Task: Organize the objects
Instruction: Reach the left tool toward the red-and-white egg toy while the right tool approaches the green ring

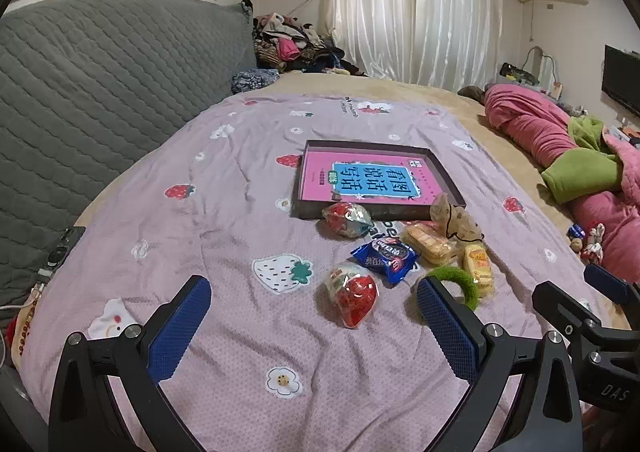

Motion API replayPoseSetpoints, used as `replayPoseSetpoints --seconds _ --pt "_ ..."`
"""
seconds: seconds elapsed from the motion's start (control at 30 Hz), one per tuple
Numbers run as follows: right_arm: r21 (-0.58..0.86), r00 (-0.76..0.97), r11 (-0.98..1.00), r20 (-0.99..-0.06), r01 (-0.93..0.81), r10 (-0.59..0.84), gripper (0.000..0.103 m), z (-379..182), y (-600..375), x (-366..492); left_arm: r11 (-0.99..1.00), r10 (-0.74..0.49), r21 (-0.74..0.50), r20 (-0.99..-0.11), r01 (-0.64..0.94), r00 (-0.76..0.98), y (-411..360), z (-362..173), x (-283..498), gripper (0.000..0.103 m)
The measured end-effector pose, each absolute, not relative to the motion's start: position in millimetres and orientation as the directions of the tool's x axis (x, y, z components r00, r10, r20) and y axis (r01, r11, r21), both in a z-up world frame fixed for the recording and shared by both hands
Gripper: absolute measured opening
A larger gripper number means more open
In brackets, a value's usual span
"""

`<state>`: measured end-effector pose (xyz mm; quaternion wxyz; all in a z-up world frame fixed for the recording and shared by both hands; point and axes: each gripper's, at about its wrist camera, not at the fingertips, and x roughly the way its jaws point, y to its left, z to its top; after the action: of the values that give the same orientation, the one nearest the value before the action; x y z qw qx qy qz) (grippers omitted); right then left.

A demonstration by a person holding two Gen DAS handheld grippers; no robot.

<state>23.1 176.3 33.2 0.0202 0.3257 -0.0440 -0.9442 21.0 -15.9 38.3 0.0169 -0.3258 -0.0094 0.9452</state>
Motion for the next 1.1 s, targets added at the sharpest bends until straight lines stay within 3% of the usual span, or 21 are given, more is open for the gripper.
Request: replayPoseSetpoints --seconds 0.33,1.1 --pt "0.084 -0.789 -0.996 -0.611 0.011 -0.06 0.103 36 173 21 -0.999 0.03 -0.008 -0.584 -0.031 -0.811 -14 43 18 0.102" --pt "0.046 -0.677 -0.992 -0.735 -0.115 0.044 0.103 -43 185 -28 -0.997 0.07 -0.03 -0.714 -0.07 -0.697 -12 -40 -43 0.102"
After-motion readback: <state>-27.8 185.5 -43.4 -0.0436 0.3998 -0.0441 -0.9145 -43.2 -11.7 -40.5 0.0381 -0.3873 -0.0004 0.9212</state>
